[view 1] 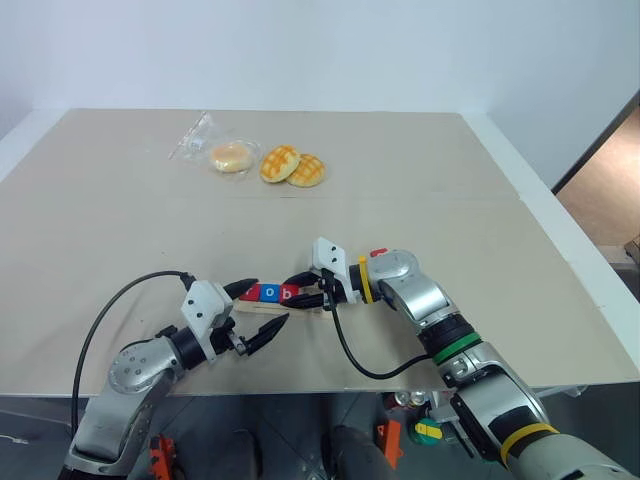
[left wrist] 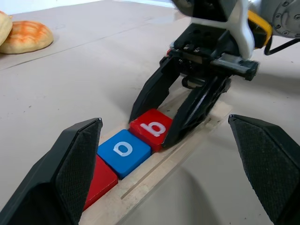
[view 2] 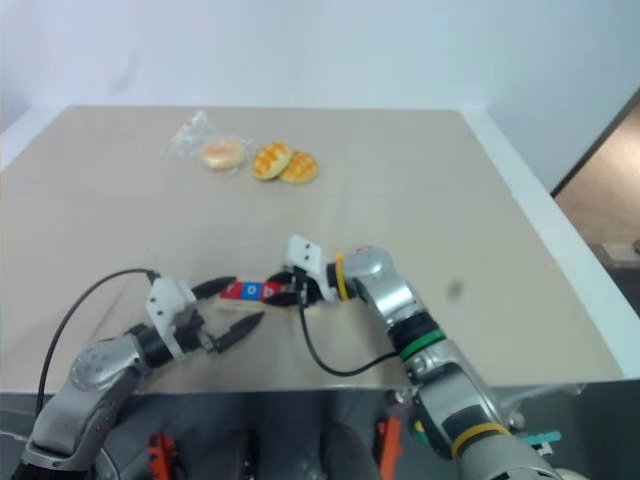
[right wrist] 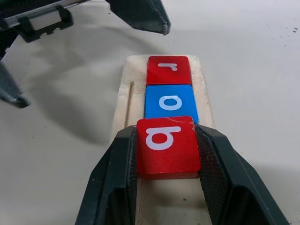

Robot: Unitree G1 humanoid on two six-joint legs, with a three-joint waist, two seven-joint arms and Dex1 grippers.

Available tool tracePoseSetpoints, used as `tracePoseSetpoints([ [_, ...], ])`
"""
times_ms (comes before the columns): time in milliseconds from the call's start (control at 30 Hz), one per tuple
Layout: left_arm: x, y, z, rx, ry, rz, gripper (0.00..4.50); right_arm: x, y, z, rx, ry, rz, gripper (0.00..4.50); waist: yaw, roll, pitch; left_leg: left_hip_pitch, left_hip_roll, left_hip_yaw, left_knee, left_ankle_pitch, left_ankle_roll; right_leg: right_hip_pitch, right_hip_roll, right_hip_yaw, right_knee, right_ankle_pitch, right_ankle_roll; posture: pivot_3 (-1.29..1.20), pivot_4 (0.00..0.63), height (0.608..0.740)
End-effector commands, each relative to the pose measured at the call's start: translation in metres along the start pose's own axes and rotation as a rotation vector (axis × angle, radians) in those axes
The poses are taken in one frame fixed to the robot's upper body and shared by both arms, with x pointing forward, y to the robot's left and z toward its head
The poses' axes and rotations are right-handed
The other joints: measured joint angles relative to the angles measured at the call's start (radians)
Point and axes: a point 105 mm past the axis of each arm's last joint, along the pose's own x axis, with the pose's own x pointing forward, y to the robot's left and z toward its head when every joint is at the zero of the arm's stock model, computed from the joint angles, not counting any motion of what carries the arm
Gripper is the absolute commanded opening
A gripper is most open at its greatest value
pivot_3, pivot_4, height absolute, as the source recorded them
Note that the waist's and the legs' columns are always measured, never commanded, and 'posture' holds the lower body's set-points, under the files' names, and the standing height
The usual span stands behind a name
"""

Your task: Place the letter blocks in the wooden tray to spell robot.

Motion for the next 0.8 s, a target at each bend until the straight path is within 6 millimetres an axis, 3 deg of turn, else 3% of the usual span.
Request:
tracePoseSetpoints([
  [33,-0.0002,-0.0028,0.0132,0.04,-0.03,-0.011,4.5,-0.0027,-0.0086,0.0064,-0.007,-0.015,-0.035,1.21,0.0,0.0,0.0,0.0,0.0,0.0,0.0,0.0,0.0,0.0,0.0,0.0,0.0,0.0,0.0,0.0,0.15,0.74],
  [300,-0.0001,-0.0029,0.0139,0.047,-0.024,-0.01,4.5,-0.0012,-0.0086,0.0058,0.015,-0.015,-0.032,1.21,0.0,0.0,0.0,0.0,0.0,0.0,0.0,0.0,0.0,0.0,0.0,0.0,0.0,0.0,0.0,0.0,0.15,0.74],
  [333,-0.0001,-0.0028,0.0141,0.048,-0.024,-0.01,4.5,-0.002,-0.0079,0.0059,0.025,-0.014,-0.025,1.71,0.0,0.0,0.0,0.0,0.0,0.0,0.0,0.0,0.0,0.0,0.0,0.0,0.0,0.0,0.0,0.0,0.15,0.74],
  [567,0.0004,-0.002,0.014,0.052,-0.018,-0.014,4.5,-0.0037,-0.0072,0.01,0.036,-0.025,-0.025,1.71,0.0,0.0,0.0,0.0,0.0,0.0,0.0,0.0,0.0,0.0,0.0,0.0,0.0,0.0,0.0,0.0,0.15,0.74],
  [633,0.0013,-0.0018,0.0143,0.054,-0.018,-0.016,4.5,-0.004,-0.0074,0.0103,0.038,-0.026,-0.028,2.25,0.0,0.0,0.0,0.0,0.0,0.0,0.0,0.0,0.0,0.0,0.0,0.0,0.0,0.0,0.0,0.0,0.15,0.74],
  [667,0.0016,-0.0015,0.0145,0.056,-0.019,-0.016,4.5,-0.004,-0.0068,0.0101,0.037,-0.025,-0.025,2.87,0.0,0.0,0.0,0.0,0.0,0.0,0.0,0.0,0.0,0.0,0.0,0.0,0.0,0.0,0.0,0.0,0.15,0.74],
  [733,0.0022,-0.0005,0.0152,0.059,-0.022,-0.014,4.5,-0.0037,-0.006,0.0106,0.028,-0.026,-0.024,3.42,0.0,0.0,0.0,0.0,0.0,0.0,0.0,0.0,0.0,0.0,0.0,0.0,0.0,0.0,0.0,0.0,0.15,0.74],
  [767,0.0024,-0.0001,0.0153,0.061,-0.022,-0.014,4.5,-0.0034,-0.0059,0.011,0.025,-0.027,-0.024,3.42,0.0,0.0,0.0,0.0,0.0,0.0,0.0,0.0,0.0,0.0,0.0,0.0,0.0,0.0,0.0,0.0,0.15,0.74],
  [800,0.0026,0.0001,0.0153,0.061,-0.022,-0.015,4.5,-0.0031,-0.0062,0.0114,0.023,-0.029,-0.026,3.88,0.0,0.0,0.0,0.0,0.0,0.0,0.0,0.0,0.0,0.0,0.0,0.0,0.0,0.0,0.0,0.0,0.15,0.74],
])
